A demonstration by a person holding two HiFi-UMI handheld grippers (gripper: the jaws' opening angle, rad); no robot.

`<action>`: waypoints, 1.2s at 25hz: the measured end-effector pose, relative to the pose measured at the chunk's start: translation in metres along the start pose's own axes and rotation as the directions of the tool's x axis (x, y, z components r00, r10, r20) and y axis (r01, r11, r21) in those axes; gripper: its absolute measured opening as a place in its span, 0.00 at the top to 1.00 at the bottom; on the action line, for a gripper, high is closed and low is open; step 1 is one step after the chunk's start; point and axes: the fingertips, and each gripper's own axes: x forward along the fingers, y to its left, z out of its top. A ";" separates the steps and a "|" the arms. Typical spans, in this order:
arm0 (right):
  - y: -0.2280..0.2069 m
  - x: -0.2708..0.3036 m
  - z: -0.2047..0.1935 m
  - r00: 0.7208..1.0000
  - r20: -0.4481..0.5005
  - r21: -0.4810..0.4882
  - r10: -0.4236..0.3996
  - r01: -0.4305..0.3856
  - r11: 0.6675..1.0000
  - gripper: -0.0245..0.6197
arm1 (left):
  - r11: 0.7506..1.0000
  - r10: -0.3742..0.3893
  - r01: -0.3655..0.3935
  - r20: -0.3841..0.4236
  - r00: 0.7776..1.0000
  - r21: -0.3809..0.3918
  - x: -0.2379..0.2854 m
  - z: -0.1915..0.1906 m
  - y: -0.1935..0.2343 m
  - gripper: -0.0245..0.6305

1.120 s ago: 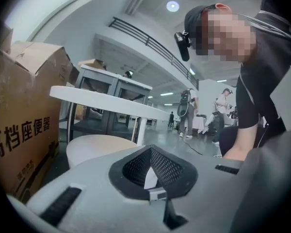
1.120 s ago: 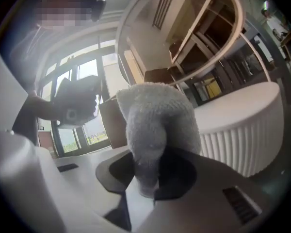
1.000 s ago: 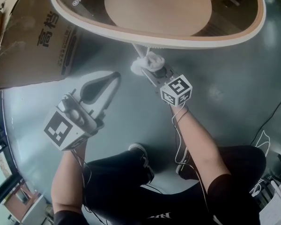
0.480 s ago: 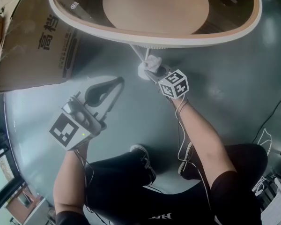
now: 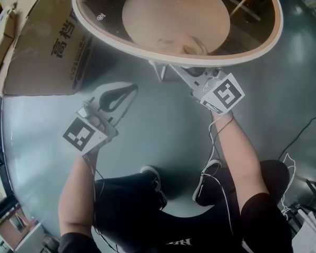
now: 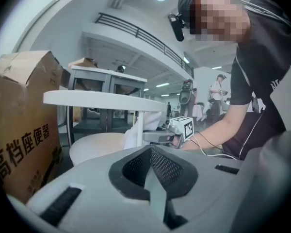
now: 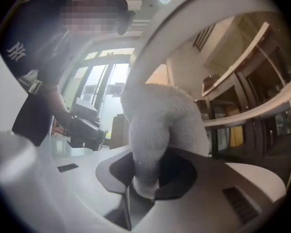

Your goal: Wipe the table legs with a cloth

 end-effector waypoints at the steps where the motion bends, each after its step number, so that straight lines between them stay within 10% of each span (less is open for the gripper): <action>1: 0.006 0.002 0.004 0.999 0.021 -0.016 0.028 -0.028 0.999 0.84 | 1.000 0.006 -0.006 -0.001 1.000 -0.014 -0.001 -0.003 0.003 0.95; 6: 0.029 -0.007 -0.012 0.996 0.034 -0.048 0.078 -0.076 0.996 0.84 | 1.000 -0.002 0.003 0.031 1.000 -0.029 0.005 0.003 -0.005 0.95; 16: 0.032 -0.014 -0.176 0.988 -0.152 0.165 0.002 0.023 0.986 0.84 | 0.994 -0.104 0.104 -0.008 0.994 -0.041 0.021 -0.014 -0.032 0.95; 23: 0.044 -0.029 -0.287 0.925 -0.379 0.253 0.028 0.075 0.964 0.84 | 0.991 -0.130 0.129 -0.033 0.991 -0.036 0.021 -0.025 -0.034 0.95; 30: 0.041 -0.036 -0.288 0.885 -0.464 0.384 0.043 0.157 0.910 0.84 | 0.989 -0.147 0.146 -0.043 0.988 -0.030 0.026 -0.019 -0.032 0.95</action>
